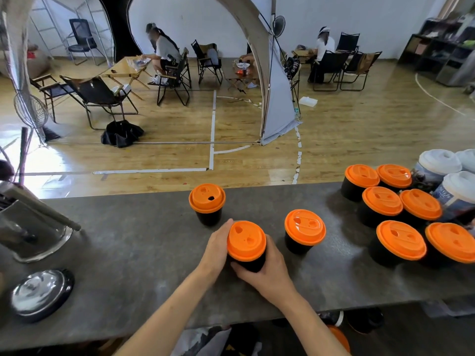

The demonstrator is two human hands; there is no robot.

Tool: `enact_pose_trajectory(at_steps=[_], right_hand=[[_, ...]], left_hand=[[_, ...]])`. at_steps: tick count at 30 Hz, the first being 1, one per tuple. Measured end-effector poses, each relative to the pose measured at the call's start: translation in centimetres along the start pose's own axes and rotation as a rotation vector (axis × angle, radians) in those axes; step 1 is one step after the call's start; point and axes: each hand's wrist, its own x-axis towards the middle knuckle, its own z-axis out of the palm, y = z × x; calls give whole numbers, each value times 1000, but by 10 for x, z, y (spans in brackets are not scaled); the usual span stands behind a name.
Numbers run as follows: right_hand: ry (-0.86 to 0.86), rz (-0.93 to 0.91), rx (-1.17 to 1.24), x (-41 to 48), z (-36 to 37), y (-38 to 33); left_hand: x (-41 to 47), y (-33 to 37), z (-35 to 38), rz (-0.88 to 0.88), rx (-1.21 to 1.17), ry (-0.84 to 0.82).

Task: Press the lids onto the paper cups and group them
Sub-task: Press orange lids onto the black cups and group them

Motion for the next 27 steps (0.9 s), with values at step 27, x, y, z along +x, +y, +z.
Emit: enact_pose_trajectory(at_steps=[27], right_hand=[[52, -64, -3, -1, 1, 1]], left_hand=[[-5, -17, 4, 260, 47, 136]])
